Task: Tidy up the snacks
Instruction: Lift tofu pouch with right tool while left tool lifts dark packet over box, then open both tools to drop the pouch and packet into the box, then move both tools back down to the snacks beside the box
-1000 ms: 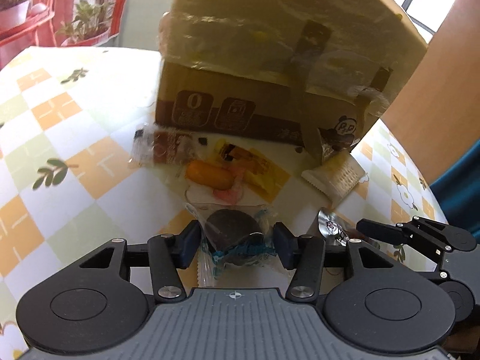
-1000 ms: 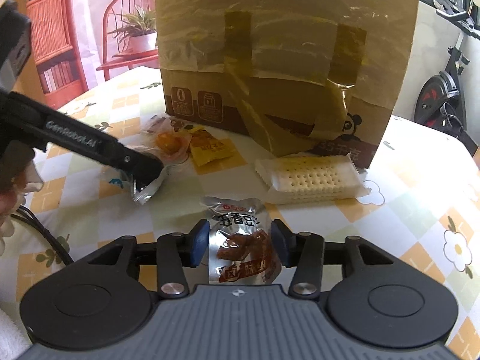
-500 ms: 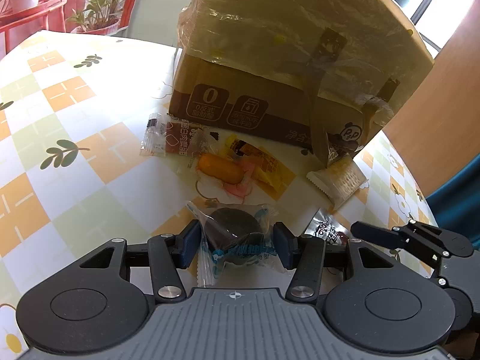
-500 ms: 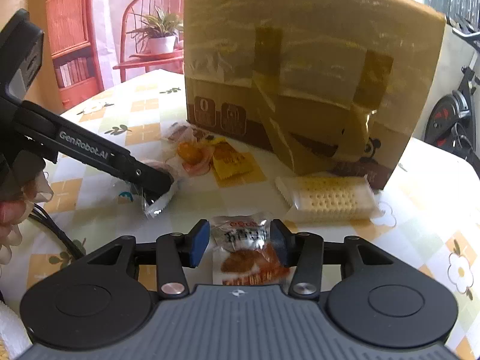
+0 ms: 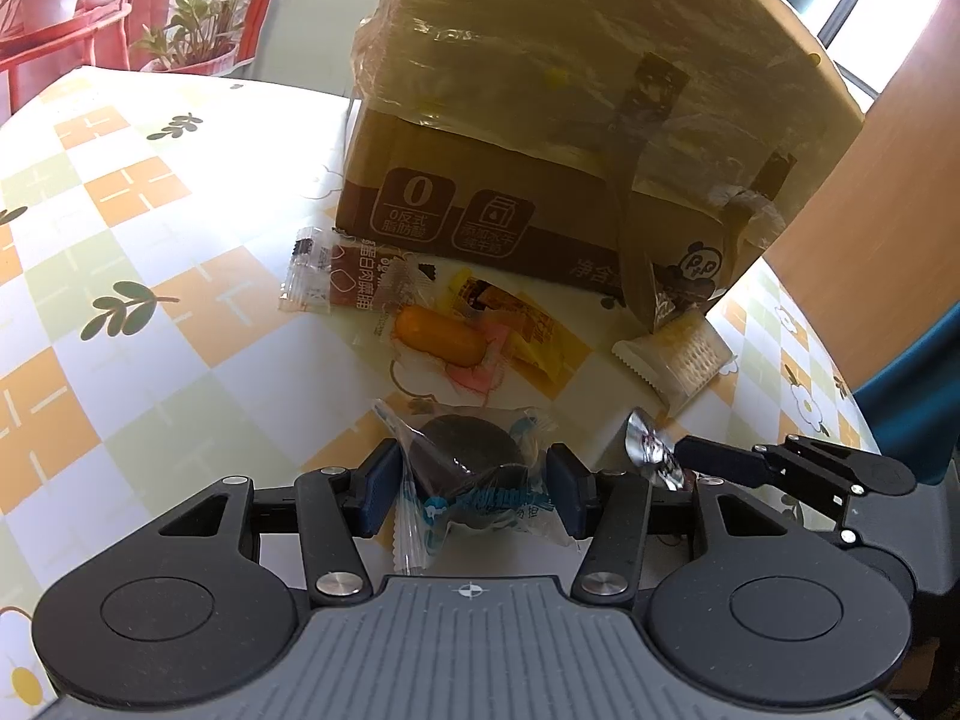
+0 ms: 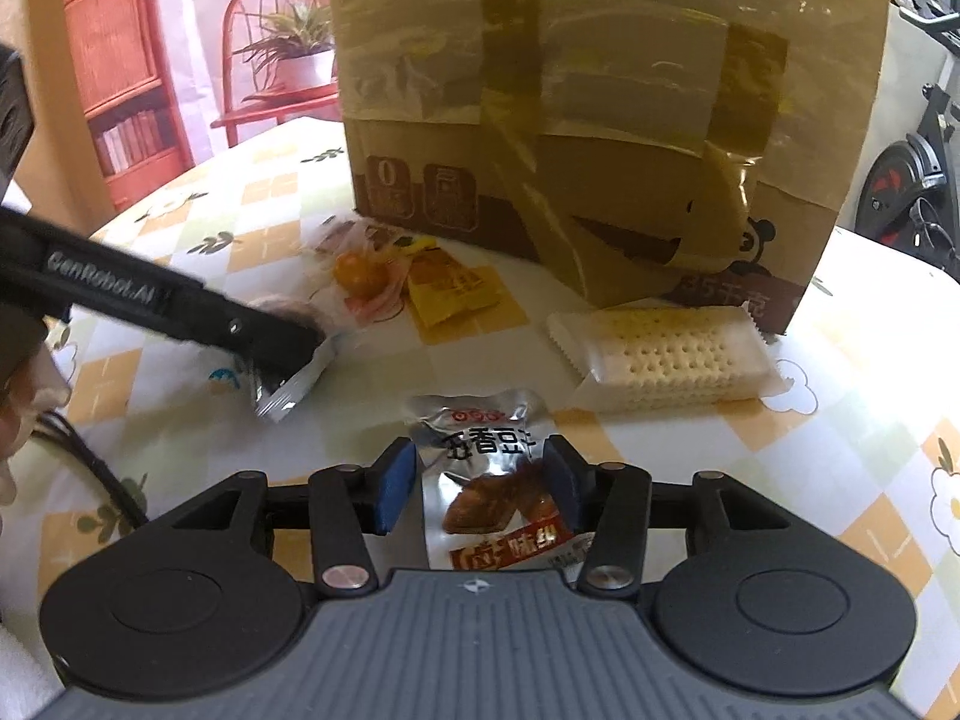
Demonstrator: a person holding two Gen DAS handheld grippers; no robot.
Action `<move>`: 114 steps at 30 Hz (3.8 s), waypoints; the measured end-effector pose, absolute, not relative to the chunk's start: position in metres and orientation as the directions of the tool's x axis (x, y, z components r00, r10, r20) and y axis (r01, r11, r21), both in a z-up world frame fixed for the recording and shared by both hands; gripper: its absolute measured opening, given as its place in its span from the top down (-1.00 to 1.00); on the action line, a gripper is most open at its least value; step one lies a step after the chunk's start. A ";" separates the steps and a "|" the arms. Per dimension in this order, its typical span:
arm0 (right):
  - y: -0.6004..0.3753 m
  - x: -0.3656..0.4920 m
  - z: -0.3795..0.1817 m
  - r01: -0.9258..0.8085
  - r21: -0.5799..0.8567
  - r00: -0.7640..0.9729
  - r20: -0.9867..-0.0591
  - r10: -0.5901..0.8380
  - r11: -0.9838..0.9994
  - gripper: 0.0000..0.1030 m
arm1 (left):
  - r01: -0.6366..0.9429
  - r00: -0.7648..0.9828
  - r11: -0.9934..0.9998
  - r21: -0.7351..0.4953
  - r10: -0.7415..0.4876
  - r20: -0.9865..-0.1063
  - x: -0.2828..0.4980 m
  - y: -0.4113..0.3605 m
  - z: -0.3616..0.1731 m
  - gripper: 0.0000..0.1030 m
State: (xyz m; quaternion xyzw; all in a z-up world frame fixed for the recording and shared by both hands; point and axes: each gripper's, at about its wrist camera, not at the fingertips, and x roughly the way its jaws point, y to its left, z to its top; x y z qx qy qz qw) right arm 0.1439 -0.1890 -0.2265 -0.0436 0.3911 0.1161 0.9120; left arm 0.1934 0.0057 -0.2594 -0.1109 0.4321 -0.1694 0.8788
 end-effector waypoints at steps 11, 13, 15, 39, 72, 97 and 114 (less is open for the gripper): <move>-0.200 0.135 -0.209 -0.214 0.126 0.690 -0.683 0.241 0.969 0.37 | 0.214 0.594 0.912 -0.350 -0.406 -0.694 0.188 0.011 -0.247 -0.05; -0.202 0.133 -0.203 -0.207 0.129 0.704 -0.669 0.239 0.970 0.37 | 0.224 0.607 0.911 -0.346 -0.408 -0.682 0.186 0.011 -0.242 -0.05; -0.204 0.132 -0.196 -0.202 0.136 0.719 -0.652 0.241 0.970 0.37 | 0.234 0.617 0.910 -0.342 -0.411 -0.671 0.183 0.010 -0.236 -0.05; -0.227 0.175 -0.044 -0.224 0.001 0.937 -0.273 0.215 0.975 0.37 | 0.410 0.809 0.877 -0.252 -0.477 -0.344 0.229 -0.007 -0.067 -0.06; -0.277 0.219 -0.063 -0.048 0.109 0.949 -0.304 0.080 0.993 0.09 | 0.358 0.807 0.922 -0.145 -0.384 -0.450 0.289 -0.002 -0.060 -0.22; -0.208 0.177 -0.137 -0.145 0.150 0.864 -0.462 0.199 0.978 0.10 | 0.320 0.670 0.890 -0.326 -0.455 -0.586 0.248 0.064 -0.155 -0.12; -0.192 0.198 -0.195 -0.183 0.157 0.736 -0.633 0.241 0.971 0.13 | 0.389 0.523 0.864 -0.320 -0.493 -0.695 0.296 0.017 -0.236 0.07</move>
